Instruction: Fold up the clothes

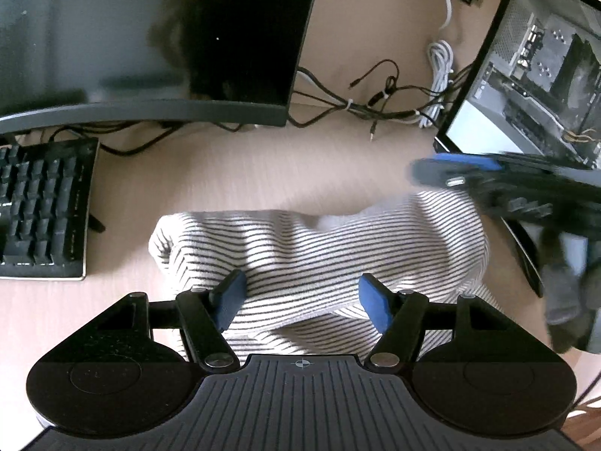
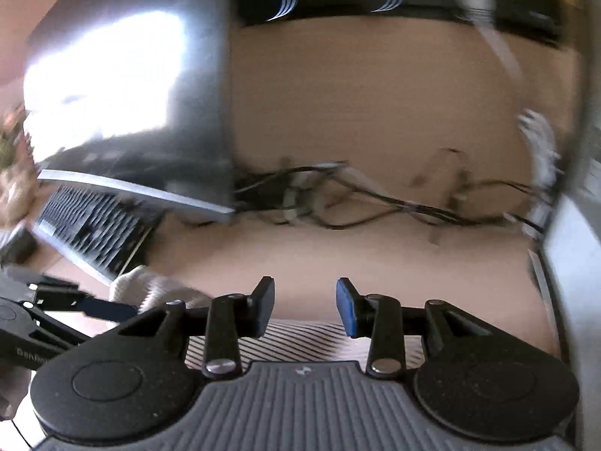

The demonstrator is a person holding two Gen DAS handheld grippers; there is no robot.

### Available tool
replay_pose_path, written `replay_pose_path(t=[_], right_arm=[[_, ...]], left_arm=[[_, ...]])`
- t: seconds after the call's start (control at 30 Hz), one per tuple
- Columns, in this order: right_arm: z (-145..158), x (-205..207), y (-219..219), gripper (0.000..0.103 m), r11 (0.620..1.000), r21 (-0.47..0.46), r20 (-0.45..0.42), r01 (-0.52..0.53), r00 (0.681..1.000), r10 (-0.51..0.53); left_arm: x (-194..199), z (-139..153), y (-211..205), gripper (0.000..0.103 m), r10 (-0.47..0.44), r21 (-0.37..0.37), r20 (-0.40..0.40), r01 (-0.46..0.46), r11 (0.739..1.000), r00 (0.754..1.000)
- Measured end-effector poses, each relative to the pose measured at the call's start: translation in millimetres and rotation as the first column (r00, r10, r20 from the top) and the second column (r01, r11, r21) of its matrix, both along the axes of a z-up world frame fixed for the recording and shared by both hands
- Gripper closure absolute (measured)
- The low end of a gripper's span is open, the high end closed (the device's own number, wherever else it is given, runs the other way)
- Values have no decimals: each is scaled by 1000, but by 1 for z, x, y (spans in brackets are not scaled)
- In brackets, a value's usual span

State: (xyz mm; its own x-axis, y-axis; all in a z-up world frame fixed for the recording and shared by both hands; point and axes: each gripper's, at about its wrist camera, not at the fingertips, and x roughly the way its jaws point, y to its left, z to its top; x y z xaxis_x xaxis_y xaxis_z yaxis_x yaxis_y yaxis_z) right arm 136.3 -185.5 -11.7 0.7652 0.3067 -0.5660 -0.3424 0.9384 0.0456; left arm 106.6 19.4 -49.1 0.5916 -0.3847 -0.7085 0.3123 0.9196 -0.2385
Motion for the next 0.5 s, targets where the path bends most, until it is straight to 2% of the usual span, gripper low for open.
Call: replay_pose_path(t=[0.07,0.23,0.33,0.5], right_arm=[[-10,13,17,66,998,-23,-32,-59,998,58],[-33,27,29,66,994,12,-154,-105,982,106],[-33,16,24,66,993,6,-163,-118,980,118],[-35,-3,20,66,993,2,-170,-115,979,114]], left_arm=[[-1,0,2,32,-1,-7,-3,1,1000,1000],[-5,1,13,32,-5,-54,-22,4,999,1000],[-8,11,29,34,21,-95,-26,-23,995,999],[-4,37,47,31,114,-120,53,-107,987,992]])
